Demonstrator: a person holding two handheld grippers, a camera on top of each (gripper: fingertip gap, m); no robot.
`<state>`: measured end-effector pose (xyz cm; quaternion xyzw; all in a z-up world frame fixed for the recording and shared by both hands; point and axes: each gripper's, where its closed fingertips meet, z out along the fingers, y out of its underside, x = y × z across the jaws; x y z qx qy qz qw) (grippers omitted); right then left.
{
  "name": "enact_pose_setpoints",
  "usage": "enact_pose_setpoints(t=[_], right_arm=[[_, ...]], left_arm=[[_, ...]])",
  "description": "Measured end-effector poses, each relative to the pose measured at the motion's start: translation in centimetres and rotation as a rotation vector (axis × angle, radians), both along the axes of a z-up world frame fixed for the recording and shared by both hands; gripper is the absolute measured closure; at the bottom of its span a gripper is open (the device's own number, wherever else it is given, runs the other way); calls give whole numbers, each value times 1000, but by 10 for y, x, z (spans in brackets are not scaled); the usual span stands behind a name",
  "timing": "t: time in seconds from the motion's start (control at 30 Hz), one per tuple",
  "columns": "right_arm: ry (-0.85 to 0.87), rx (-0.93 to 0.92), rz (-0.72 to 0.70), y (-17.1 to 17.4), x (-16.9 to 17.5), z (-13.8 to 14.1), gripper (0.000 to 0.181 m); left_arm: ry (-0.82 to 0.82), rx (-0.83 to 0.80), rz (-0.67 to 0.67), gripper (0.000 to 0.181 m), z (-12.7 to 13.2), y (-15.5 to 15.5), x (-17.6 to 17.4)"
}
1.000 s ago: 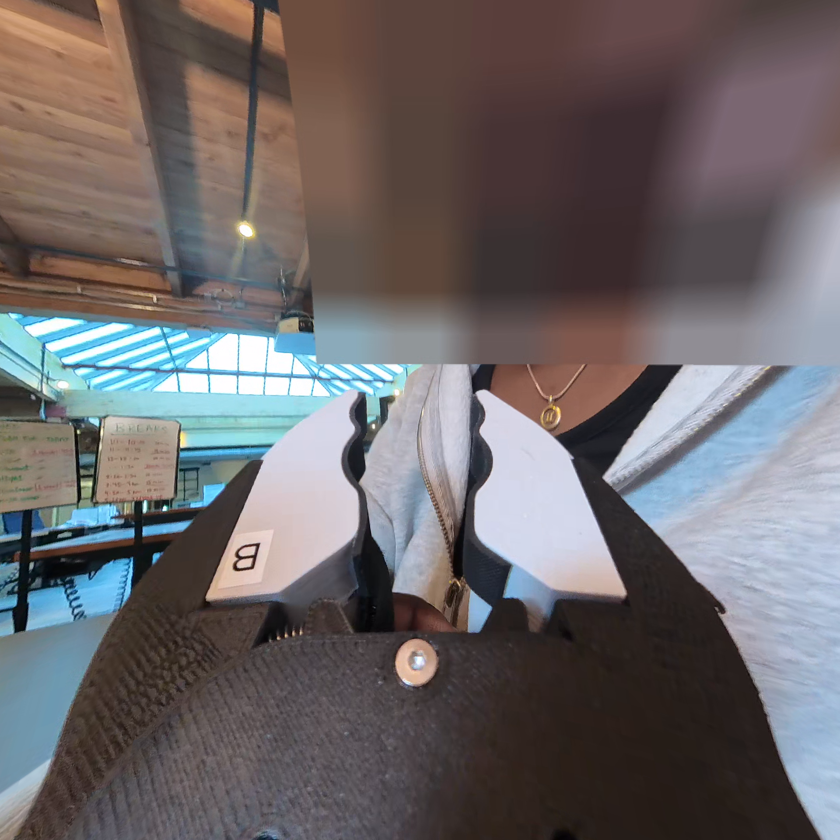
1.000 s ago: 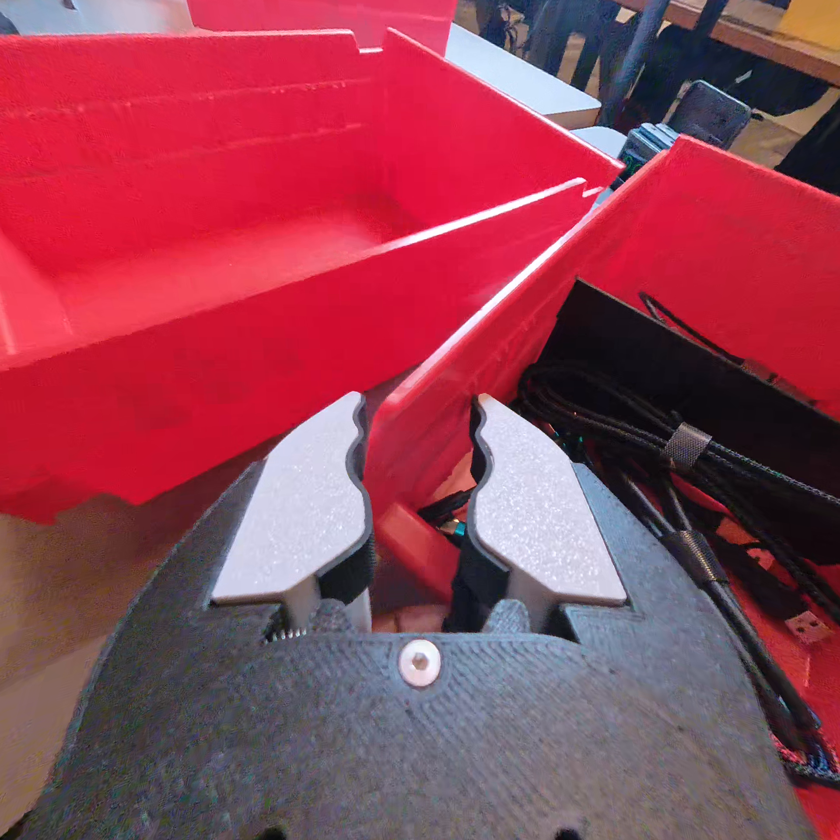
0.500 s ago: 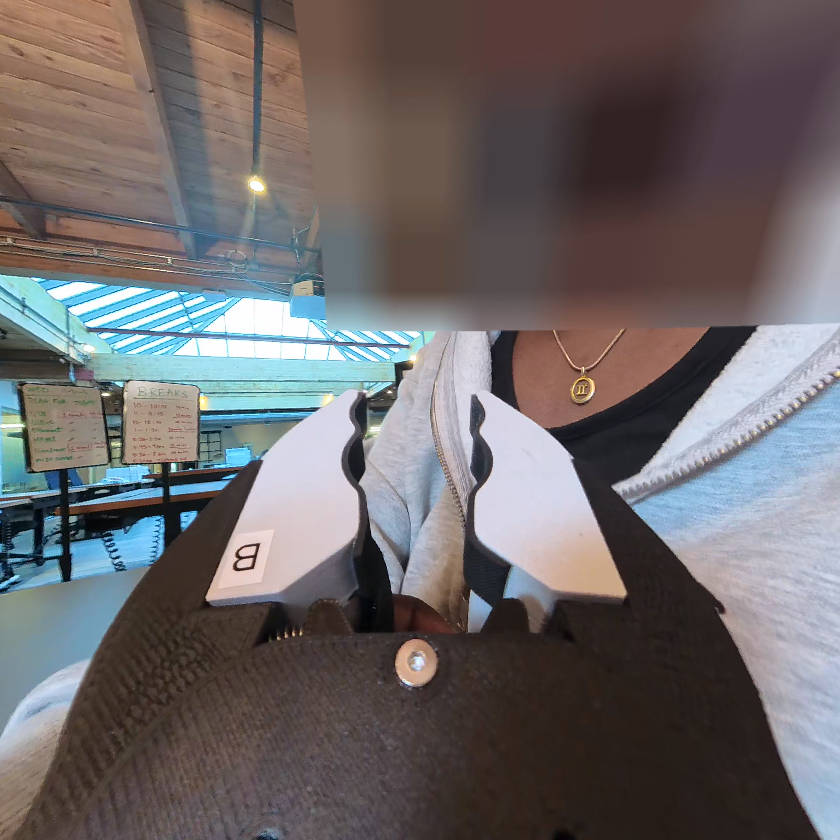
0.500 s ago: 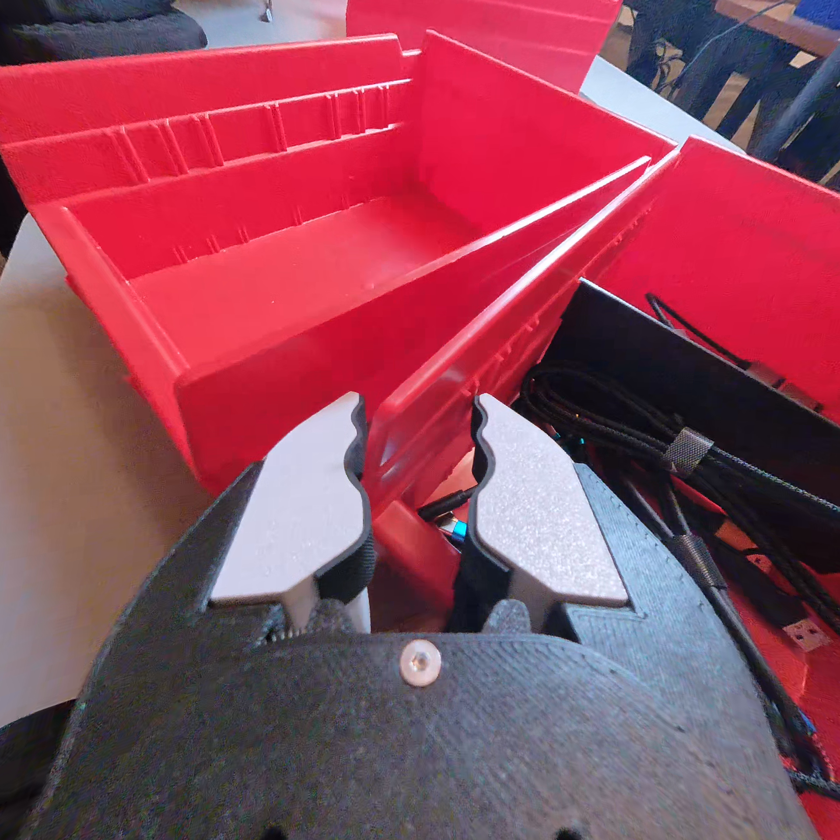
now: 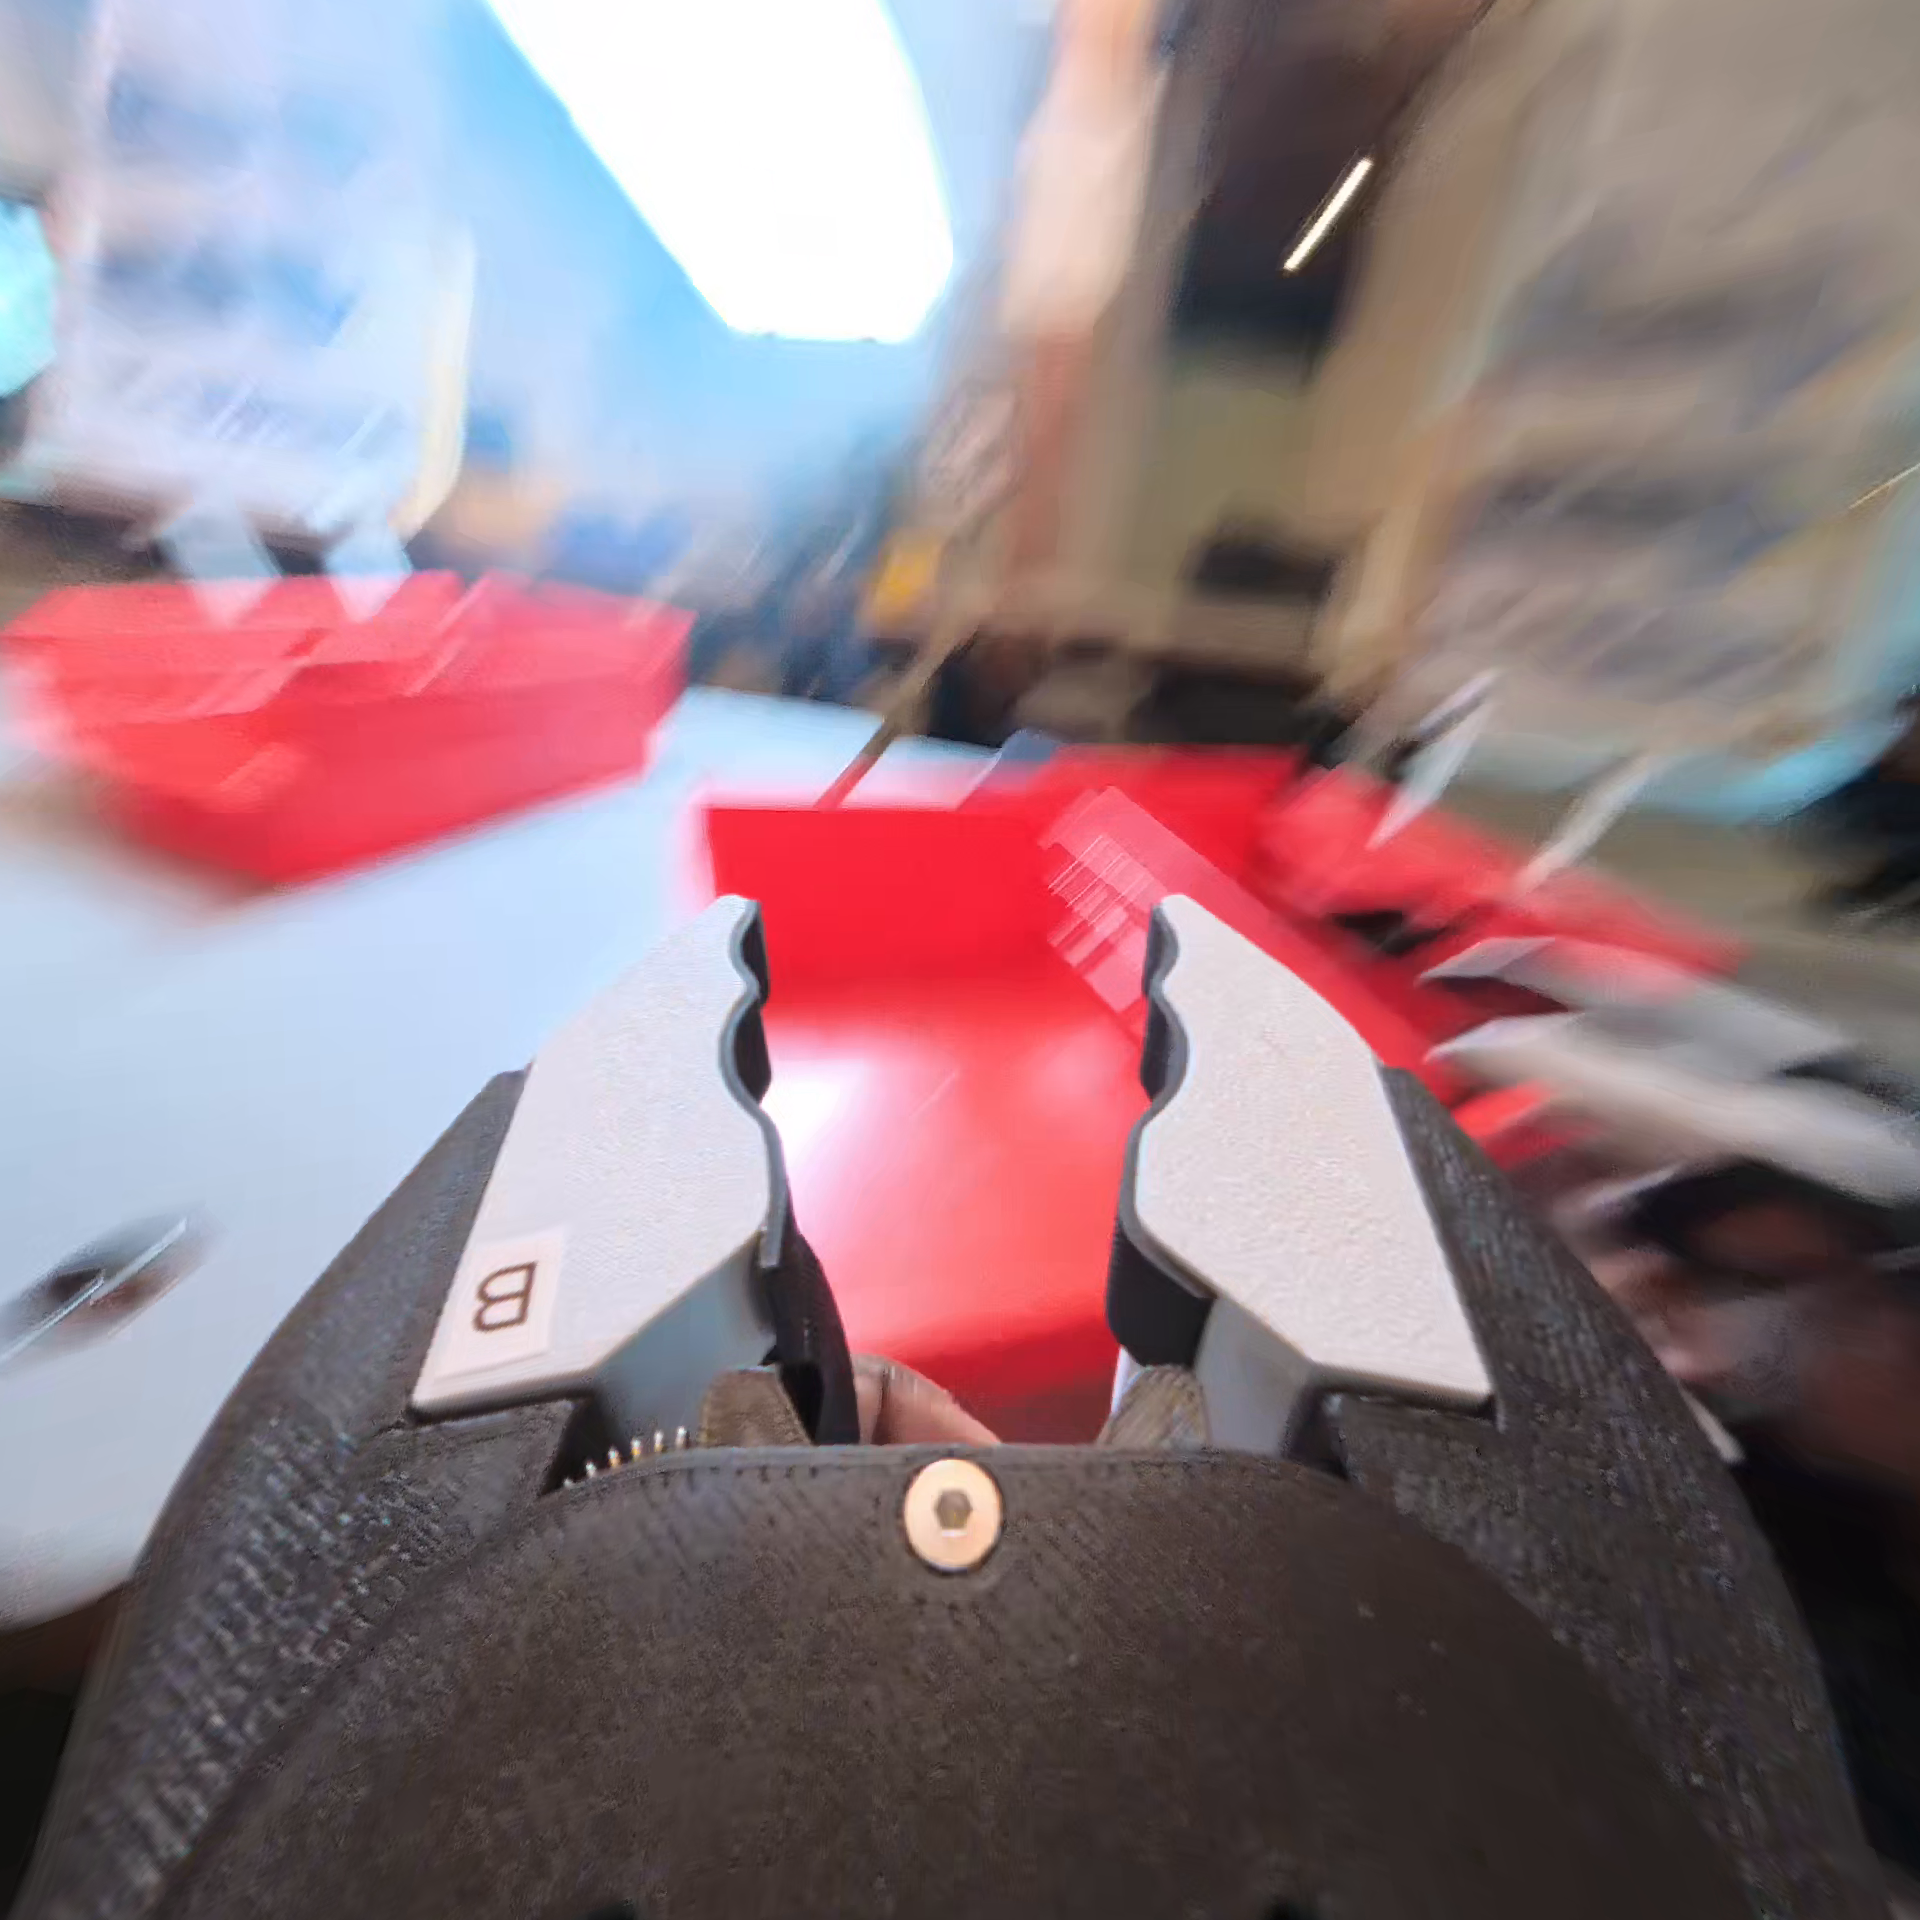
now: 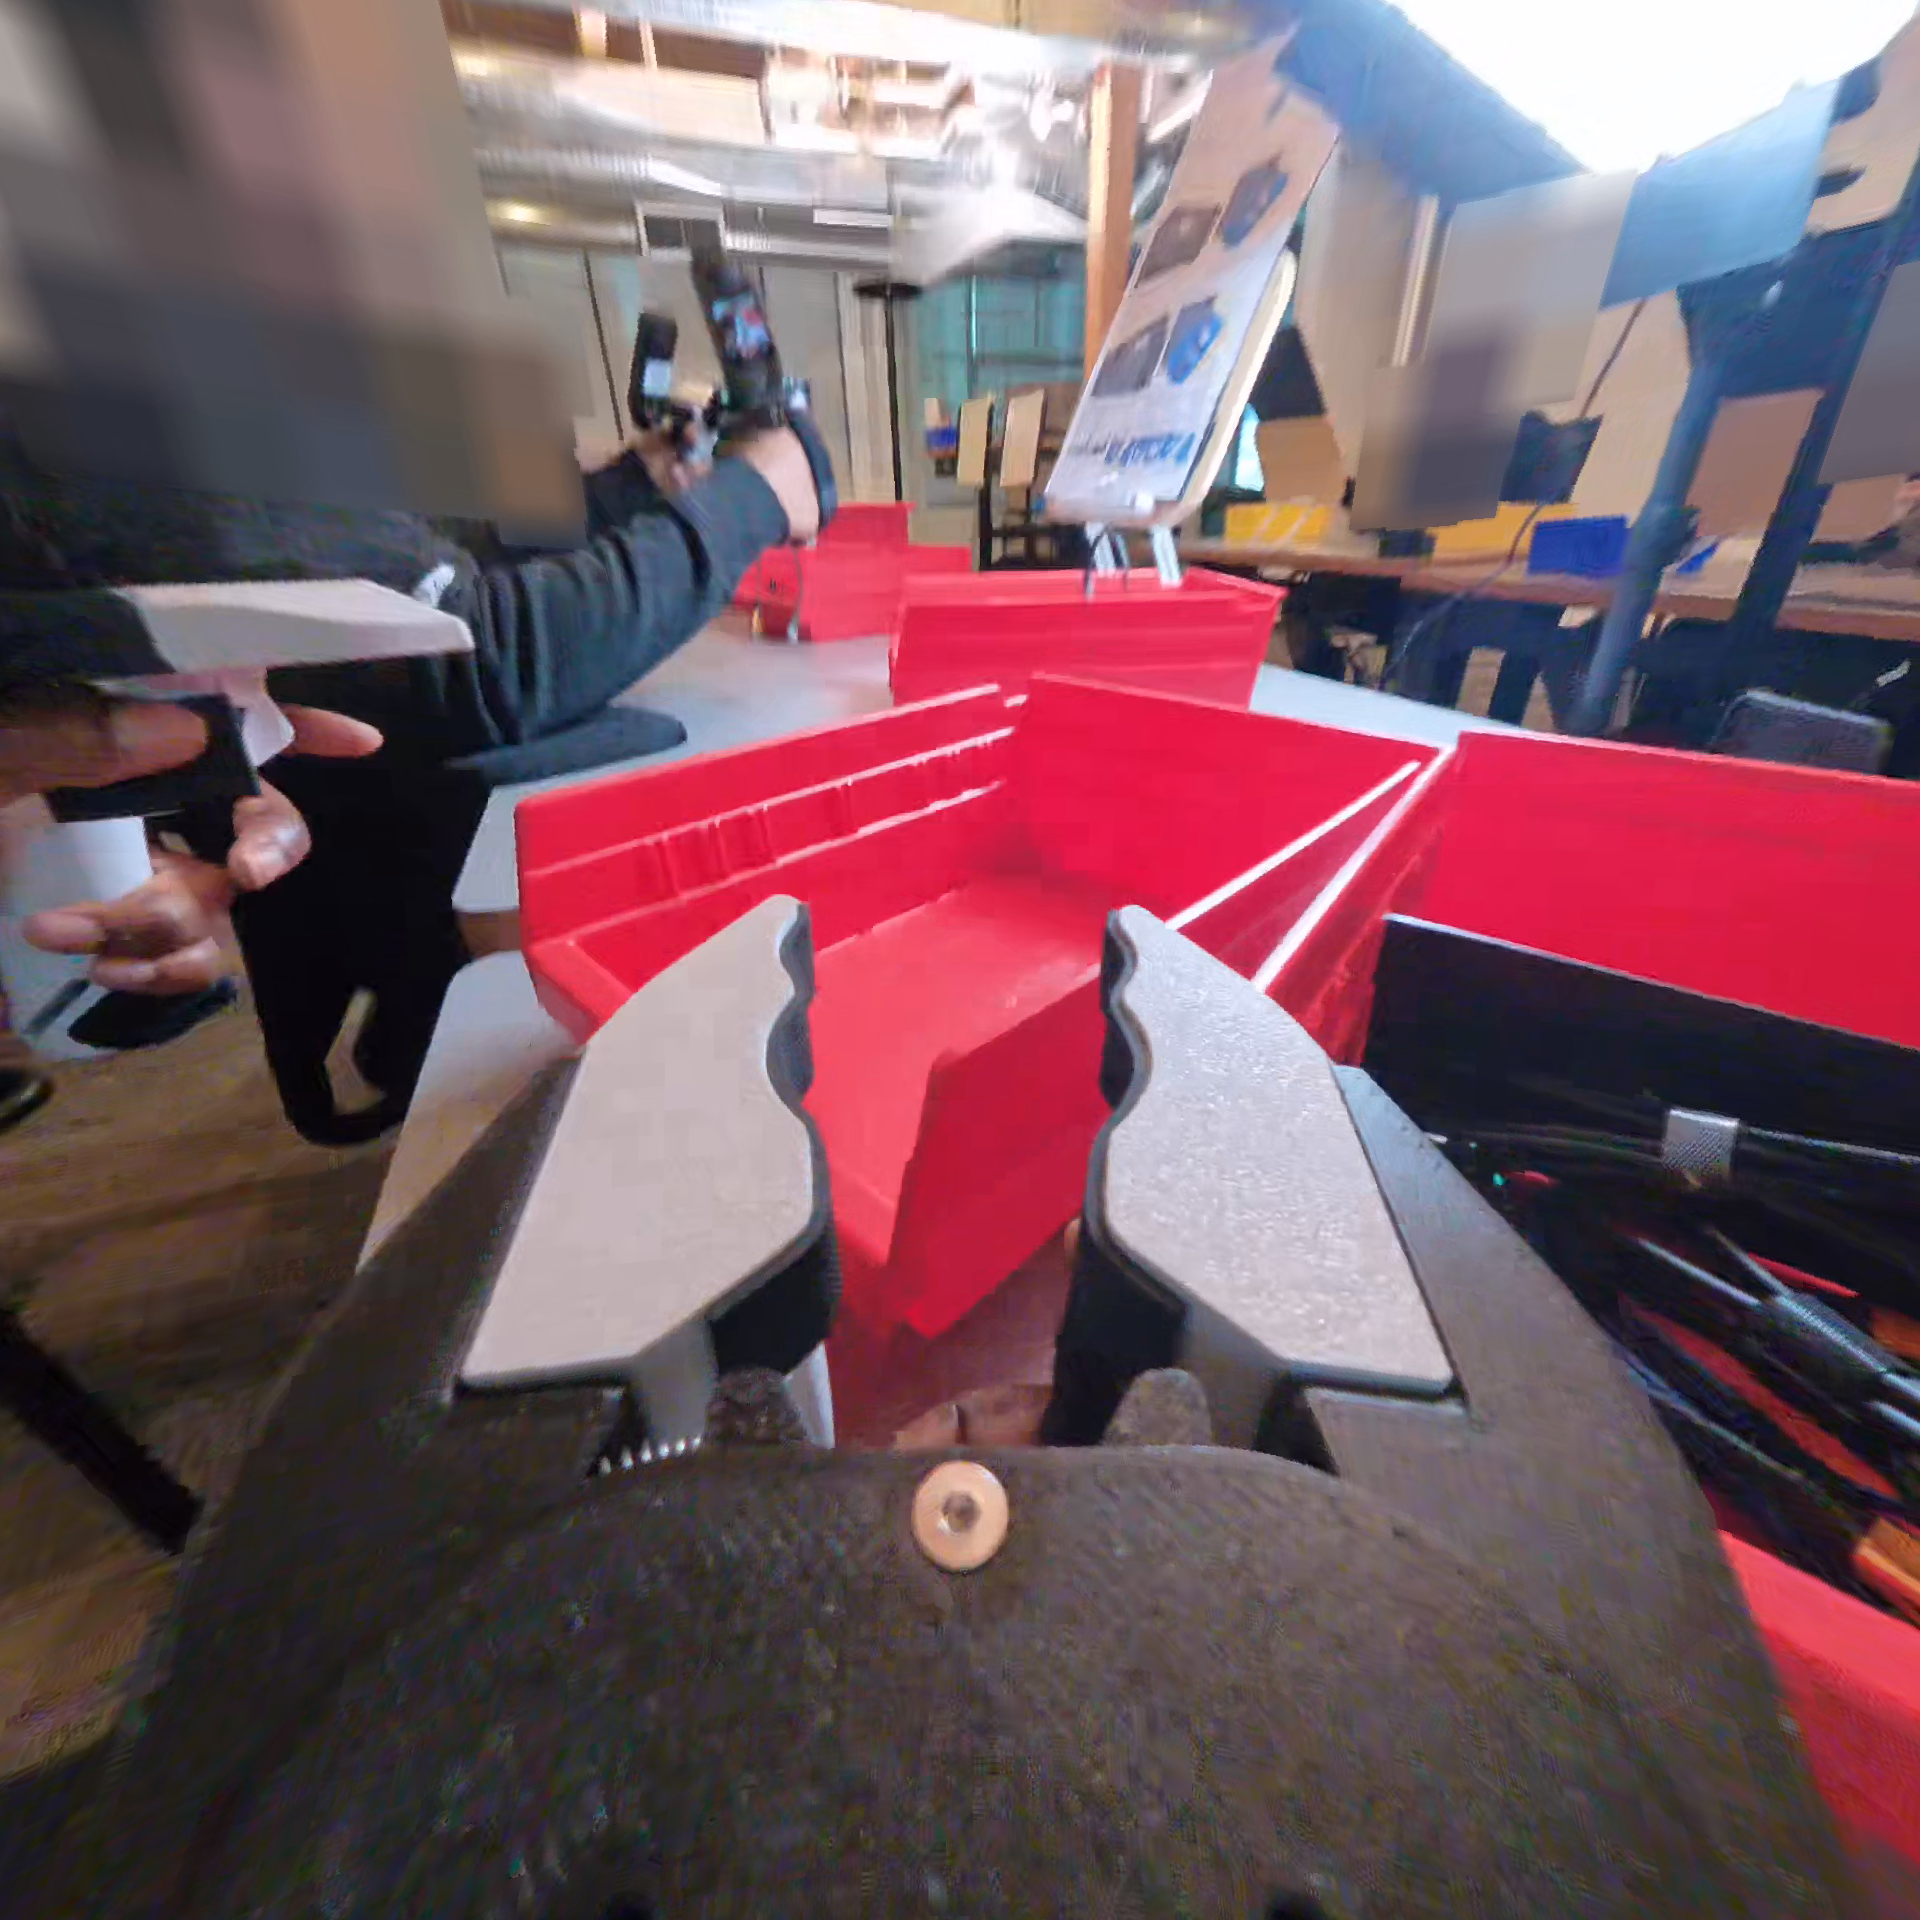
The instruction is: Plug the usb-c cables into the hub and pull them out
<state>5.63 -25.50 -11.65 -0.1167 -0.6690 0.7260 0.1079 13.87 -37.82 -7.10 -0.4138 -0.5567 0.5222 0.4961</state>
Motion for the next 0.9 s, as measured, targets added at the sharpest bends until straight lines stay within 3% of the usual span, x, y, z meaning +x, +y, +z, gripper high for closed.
enact_pose_setpoints(t=[0.07,0.13,0.3,0.33,0.4,0.47,0.57,0.67,0.8,0.9], right_arm=[[-33,84,-3,-6,2,-16,136],[-35,129,-15,-8,3,-24,137],[-23,323,-90,-11,-2,-50,141],[-25,358,-101,-11,-3,-55,142],[-51,429,-112,-12,-7,-65,151],[-66,457,-140,-10,-12,-68,156],[7,426,-195,-1,-18,-56,163],[58,342,-181,2,-15,-36,164],[217,173,-217,18,-8,28,166],[377,104,-280,51,-7,83,167]], left_arm=[[-190,-3,82,107,-46,-27,2],[-282,-1,115,107,-78,-41,-2],[-337,-7,125,109,-112,-47,-26],[-344,-35,141,115,-116,-49,-29],[-340,-105,176,145,-120,-50,-32],[-306,-176,243,177,-110,-53,-28],[-243,-284,274,177,-86,-40,-22],[-145,-417,352,177,-38,-26,-6],[98,-531,453,177,33,4,23],[327,-524,402,173,74,41,35]])
